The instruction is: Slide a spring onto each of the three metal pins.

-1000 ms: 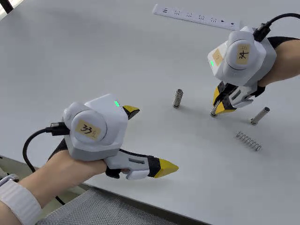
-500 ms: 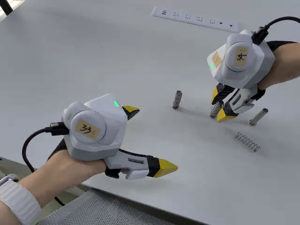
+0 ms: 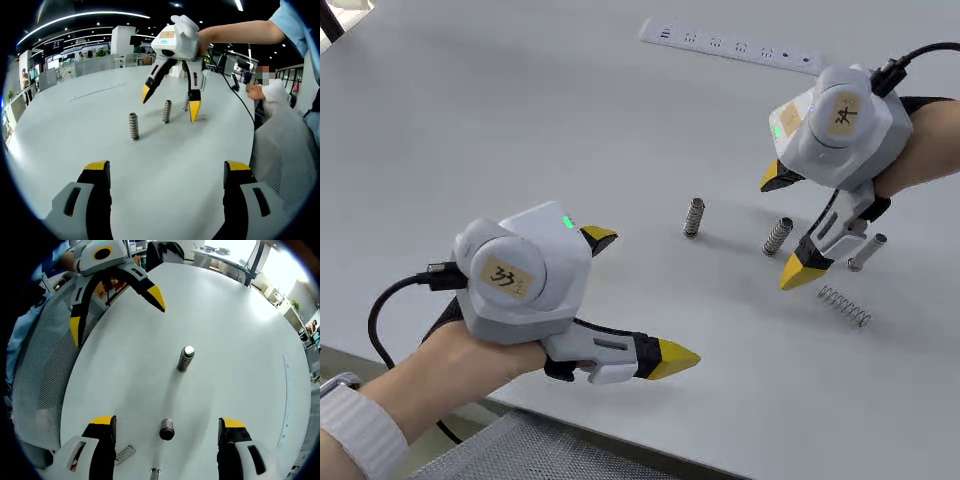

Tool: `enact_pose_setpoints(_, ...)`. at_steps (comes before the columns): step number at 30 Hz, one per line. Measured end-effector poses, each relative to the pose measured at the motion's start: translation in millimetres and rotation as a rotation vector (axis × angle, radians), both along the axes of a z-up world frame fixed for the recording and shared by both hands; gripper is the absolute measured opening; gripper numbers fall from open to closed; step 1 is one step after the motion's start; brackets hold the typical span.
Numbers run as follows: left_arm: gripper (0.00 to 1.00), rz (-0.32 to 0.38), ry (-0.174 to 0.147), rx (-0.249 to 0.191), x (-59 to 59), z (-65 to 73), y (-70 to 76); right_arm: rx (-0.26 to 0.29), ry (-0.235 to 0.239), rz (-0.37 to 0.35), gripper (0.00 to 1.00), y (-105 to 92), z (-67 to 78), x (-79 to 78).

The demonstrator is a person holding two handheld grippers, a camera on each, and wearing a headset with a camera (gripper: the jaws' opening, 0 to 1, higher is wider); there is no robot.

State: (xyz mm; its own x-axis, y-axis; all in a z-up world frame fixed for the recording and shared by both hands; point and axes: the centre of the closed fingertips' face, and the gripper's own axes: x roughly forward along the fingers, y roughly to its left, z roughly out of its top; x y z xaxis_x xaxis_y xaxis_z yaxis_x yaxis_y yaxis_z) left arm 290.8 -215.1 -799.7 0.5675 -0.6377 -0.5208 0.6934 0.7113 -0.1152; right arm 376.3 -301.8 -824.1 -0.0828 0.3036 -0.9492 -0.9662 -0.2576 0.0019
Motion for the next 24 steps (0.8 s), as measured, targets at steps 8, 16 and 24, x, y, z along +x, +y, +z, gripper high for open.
enact_pose_setpoints(8,0.93,-0.009,-0.007,0.008,1.1,4.9,-0.2,0.066,0.007,-0.049,0.99,-0.5,8.0,-2.0)
enact_pose_setpoints(16,0.93,-0.015,-0.014,0.015,2.8,11.1,-0.7,0.142,-0.01,-0.095,0.99,-1.0,18.2,-0.6)
enact_pose_setpoints(24,0.93,-0.036,-0.026,0.027,3.5,16.8,-5.6,0.237,-0.008,-0.178,0.99,-15.9,27.4,-1.8)
